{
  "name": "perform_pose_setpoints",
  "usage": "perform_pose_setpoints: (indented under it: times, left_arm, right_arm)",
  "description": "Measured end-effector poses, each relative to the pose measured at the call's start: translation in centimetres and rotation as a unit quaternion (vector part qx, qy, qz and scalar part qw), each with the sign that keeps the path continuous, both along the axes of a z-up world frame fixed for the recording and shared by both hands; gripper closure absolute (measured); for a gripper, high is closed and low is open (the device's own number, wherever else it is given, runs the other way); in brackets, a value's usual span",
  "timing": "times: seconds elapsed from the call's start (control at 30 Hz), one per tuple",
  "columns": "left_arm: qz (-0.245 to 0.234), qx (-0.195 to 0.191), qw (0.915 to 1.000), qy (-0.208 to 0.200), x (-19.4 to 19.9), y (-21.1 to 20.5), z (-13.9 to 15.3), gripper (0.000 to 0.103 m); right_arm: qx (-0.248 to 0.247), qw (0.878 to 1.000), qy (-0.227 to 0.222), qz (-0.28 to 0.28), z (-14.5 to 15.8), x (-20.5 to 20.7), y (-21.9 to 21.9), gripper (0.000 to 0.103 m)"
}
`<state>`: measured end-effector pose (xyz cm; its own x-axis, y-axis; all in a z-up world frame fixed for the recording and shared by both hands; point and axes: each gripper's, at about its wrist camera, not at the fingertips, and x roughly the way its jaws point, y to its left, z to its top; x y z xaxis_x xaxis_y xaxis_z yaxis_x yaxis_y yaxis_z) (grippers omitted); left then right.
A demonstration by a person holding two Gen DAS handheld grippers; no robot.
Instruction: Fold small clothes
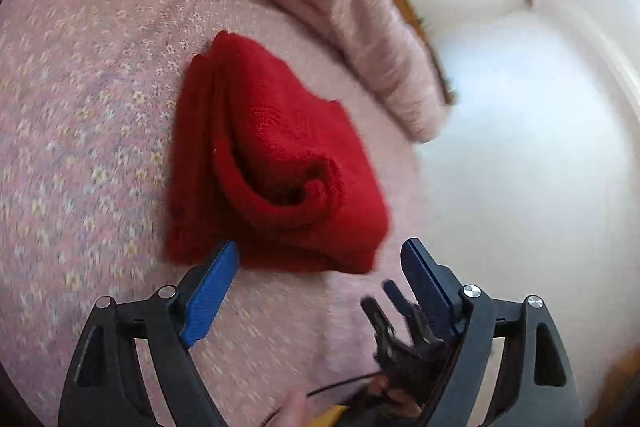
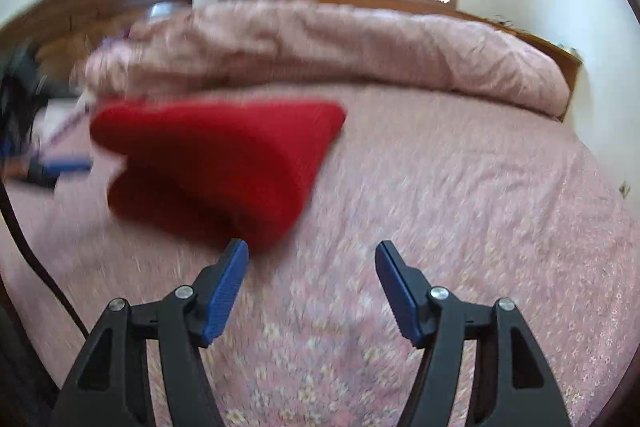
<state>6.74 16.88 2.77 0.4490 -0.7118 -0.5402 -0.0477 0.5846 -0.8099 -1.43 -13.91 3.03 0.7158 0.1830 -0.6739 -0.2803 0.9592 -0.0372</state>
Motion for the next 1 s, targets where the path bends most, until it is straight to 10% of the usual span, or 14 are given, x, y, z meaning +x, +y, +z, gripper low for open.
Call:
perform_pose_setpoints:
  times: [0.1,0.37,0.47,0.73,1.0]
  left_arm:
    - [0.023,0.057,0.9978,0.026,1.8,-1.7,-0.2,0.024]
    - [0.108,0.023,0.9917,0.065,4.5,-2.1,-0.2,0.025]
    - [0.133,0.019,0.9888,0.065,4.9,-1.9,-0.4,0.070]
    - [0.095,-0.025,0.9900,-0.101,5.1,-3.0,4.7,0.080]
    - [0.112,0.023,0.9877,-0.107,3.7,-0.2,3.9,0.080]
  right_arm:
    - [0.018,1.000,0.011,0.021,-0.7,-0.1,0.5,0.033]
    - [-0.007,1.000,-0.014,0.000,-1.3,1.6,1.6,0.033]
    - [-0.017,1.000,-0.006,0.000,-2.0,2.7,2.5,0.033]
    - [0.007,0.999,-0.025,-0.022,-2.1,5.4,5.5,0.032]
    - [-0.050,0.994,-0.044,-0.086,-2.8,9.3,7.4,0.026]
